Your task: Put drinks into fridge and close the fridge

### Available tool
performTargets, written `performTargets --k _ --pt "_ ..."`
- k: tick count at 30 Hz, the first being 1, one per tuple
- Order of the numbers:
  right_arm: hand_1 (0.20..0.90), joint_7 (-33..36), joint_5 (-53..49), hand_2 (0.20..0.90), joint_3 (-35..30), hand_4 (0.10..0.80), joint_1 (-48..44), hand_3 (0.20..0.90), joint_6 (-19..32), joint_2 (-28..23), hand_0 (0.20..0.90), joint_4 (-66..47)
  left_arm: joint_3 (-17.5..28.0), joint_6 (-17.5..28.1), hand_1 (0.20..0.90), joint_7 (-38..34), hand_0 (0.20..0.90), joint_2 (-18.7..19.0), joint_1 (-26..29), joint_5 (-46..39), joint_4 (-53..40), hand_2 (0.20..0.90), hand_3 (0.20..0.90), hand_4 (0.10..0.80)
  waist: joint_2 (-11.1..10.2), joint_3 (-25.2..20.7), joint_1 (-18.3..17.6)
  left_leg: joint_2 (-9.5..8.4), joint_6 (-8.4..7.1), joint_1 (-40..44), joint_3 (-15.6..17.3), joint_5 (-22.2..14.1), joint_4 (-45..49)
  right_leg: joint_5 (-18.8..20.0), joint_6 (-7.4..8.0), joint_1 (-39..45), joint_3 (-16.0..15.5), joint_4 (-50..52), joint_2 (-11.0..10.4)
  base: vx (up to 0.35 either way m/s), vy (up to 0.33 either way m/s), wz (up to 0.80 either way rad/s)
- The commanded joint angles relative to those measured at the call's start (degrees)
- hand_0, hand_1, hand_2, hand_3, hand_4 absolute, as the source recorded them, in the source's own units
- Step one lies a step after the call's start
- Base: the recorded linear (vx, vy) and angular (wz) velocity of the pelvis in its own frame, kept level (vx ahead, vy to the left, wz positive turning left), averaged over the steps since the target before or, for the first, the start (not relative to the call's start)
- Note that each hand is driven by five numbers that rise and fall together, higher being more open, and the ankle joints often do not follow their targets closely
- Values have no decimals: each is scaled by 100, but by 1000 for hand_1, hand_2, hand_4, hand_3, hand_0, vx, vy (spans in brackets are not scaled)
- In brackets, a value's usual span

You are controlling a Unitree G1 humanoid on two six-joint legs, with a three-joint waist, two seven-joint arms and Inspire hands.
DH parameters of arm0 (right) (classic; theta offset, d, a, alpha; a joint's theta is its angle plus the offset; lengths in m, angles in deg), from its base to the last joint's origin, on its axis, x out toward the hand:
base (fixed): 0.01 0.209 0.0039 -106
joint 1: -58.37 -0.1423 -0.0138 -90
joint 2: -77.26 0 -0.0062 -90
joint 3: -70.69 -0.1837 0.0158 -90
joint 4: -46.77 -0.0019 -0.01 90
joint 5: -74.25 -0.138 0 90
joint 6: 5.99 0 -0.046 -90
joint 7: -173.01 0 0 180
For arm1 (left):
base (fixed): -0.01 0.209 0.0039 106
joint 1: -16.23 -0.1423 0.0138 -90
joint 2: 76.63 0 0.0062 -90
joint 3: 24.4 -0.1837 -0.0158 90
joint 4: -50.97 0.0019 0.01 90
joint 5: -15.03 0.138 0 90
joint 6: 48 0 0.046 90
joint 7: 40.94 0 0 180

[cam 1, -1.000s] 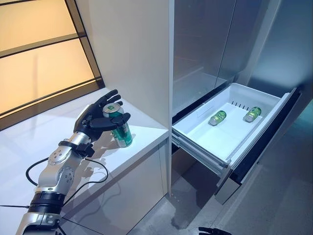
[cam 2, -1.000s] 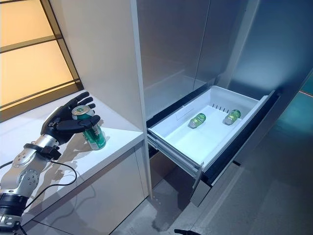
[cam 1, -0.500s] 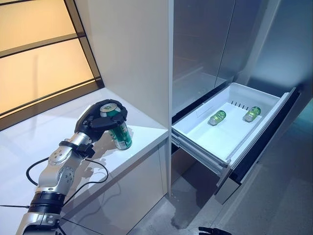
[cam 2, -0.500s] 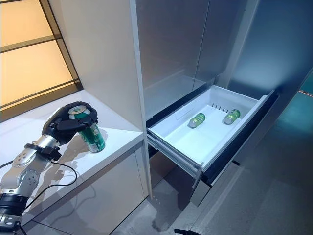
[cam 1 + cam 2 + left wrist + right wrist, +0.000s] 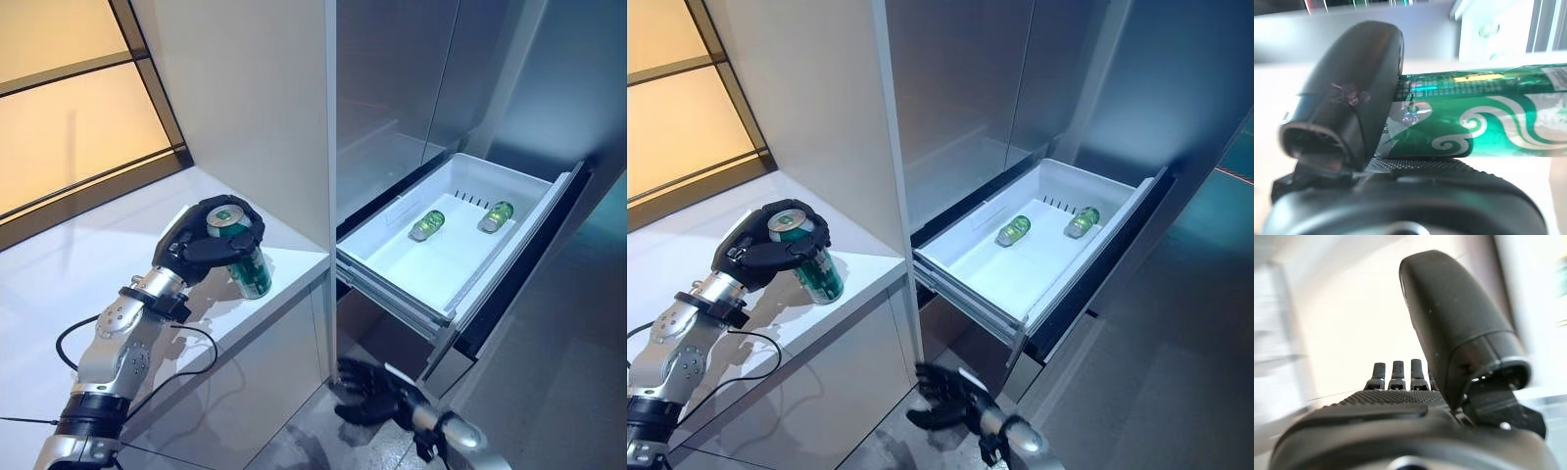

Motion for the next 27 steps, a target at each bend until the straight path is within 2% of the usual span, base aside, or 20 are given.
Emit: performTargets --k 1,5,9,19,27 --pt "900 -495 -970 900 -200 800 -721 900 255 -205 900 -973 107 1118 300 409 300 -30 483 -346 -548 300 200 100 52 -114 -107 -130 77 94 204 -436 102 -458 185 -300 299 568 120 0 0 0" --pt "900 -415 -1359 900 -200 800 -1185 900 109 -358 900 -2036 -72 1231 300 644 300 -75 401 -314 -1173 300 200 100 60 -182 -48 -152 112 31 168 -417 103 -435 166 -336 352 531 116 1 2 -1" --pt "900 -350 -1513 900 -154 800 -1324 900 57 -362 900 -2414 -143 1129 300 822 300 -82 359 -318 -1580 300 200 100 50 -216 -19 -156 130 18 150 -411 105 -418 155 -338 367 513 112 2 -1 -2" --pt "900 -393 -2031 900 294 800 -1662 900 -248 -367 900 -2690 -610 880 300 1148 300 -112 667 -352 -2028 300 200 100 6 -224 5 -169 136 3 118 -394 120 -362 141 -336 363 490 114 0 -3 0" --pt "900 -602 -2444 900 721 800 -1918 900 -512 -377 900 -2677 -1037 563 300 1389 300 -102 1019 -823 -2104 300 200 100 -25 -209 10 -181 128 8 89 -382 113 -329 146 -332 345 476 112 0 0 0"
